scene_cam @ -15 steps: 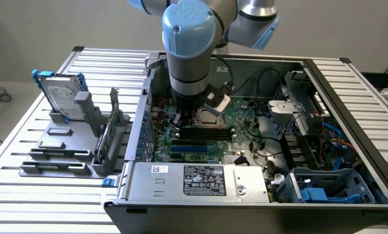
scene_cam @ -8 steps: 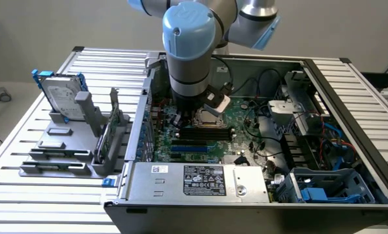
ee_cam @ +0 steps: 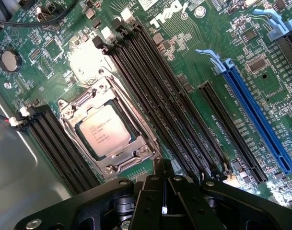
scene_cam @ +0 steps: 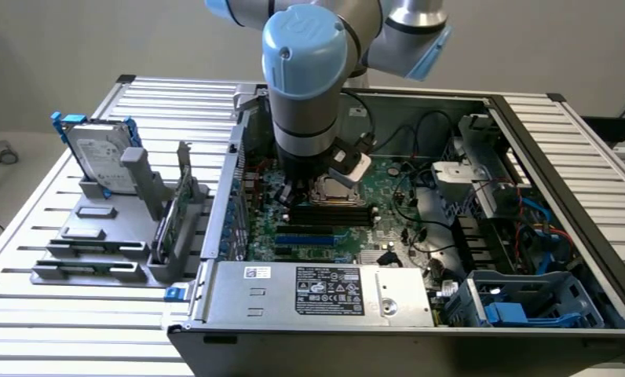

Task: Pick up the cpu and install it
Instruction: 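Install the first cpu locking lever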

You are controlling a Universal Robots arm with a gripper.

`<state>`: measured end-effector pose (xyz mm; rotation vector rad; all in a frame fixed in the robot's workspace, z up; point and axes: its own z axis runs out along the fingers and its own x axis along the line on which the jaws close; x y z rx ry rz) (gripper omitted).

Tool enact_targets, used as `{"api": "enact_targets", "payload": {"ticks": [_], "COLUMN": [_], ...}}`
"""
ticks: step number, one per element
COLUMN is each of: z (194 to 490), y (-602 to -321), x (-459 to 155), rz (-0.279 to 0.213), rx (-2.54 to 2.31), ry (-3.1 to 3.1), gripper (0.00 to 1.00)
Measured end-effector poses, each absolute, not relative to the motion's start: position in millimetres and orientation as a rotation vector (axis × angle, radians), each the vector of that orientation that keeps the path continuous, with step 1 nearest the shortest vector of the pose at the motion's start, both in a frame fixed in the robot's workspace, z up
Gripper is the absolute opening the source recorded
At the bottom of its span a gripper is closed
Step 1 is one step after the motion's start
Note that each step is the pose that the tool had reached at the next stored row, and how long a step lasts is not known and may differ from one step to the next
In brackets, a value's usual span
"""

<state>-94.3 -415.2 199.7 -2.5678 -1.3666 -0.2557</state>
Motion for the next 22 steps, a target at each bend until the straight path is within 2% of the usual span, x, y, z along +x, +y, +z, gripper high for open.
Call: {"api": "enact_targets", "payload": {"ticks": [22], "z": [192.6], "y": [-415.2], "x": [-94.3], "rz": [-0.282], "rx": [-2.551], "ry": [-1.390], "gripper": [0.11]}}
